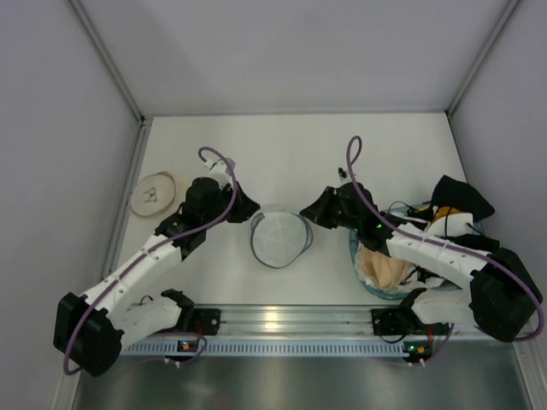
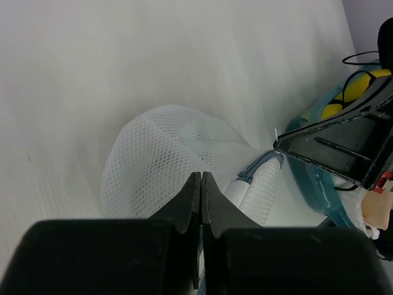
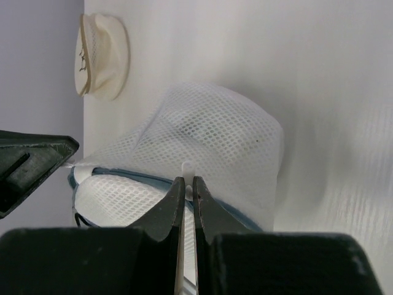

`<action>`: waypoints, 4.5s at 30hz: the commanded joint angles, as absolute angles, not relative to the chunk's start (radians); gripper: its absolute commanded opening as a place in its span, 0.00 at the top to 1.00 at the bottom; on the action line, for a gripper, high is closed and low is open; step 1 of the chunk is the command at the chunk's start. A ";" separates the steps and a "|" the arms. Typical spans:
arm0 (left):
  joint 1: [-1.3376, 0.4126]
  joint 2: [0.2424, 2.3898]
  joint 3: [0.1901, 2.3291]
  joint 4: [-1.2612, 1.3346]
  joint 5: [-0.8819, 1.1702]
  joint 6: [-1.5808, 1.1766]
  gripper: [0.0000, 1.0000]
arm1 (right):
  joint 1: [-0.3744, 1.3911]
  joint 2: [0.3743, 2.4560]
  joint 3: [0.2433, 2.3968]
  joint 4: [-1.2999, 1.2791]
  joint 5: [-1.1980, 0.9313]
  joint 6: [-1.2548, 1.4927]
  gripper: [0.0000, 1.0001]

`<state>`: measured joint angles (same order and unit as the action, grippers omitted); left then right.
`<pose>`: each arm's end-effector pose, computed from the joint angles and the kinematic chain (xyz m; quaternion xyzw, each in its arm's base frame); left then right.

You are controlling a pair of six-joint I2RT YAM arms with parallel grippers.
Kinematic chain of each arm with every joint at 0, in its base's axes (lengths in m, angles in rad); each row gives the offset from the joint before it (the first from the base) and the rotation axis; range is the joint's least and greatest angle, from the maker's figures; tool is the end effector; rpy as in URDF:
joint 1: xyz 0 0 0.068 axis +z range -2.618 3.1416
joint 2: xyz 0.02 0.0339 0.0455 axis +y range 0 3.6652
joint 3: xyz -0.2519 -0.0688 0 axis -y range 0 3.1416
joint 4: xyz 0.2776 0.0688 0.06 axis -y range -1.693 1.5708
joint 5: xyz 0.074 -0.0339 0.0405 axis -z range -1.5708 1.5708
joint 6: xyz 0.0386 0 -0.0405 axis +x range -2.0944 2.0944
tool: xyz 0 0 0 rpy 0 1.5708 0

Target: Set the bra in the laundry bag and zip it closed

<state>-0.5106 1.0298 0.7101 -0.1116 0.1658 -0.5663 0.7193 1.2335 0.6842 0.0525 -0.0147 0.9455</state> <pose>0.2364 -0.1397 0.2523 0.0213 0.8401 -0.3355 0.4257 0.2281 0.2005 0.2038 0.0932 0.8542 0.3826 0.3397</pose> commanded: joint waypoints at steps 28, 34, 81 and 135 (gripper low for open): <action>-0.500 0.924 0.908 -0.281 0.224 -0.263 0.11 | 0.718 1.221 0.805 0.018 -0.117 0.500 1.00; -0.500 1.150 1.133 -0.383 0.523 0.083 0.11 | 0.716 1.201 0.845 0.003 -0.166 0.394 1.00; -0.552 1.112 0.784 0.107 0.318 -0.530 1.00 | 0.647 1.163 0.824 -0.179 0.215 0.564 1.00; -0.732 0.960 0.621 0.207 0.255 -0.406 1.00 | 0.690 1.183 0.526 0.511 -0.196 1.293 0.41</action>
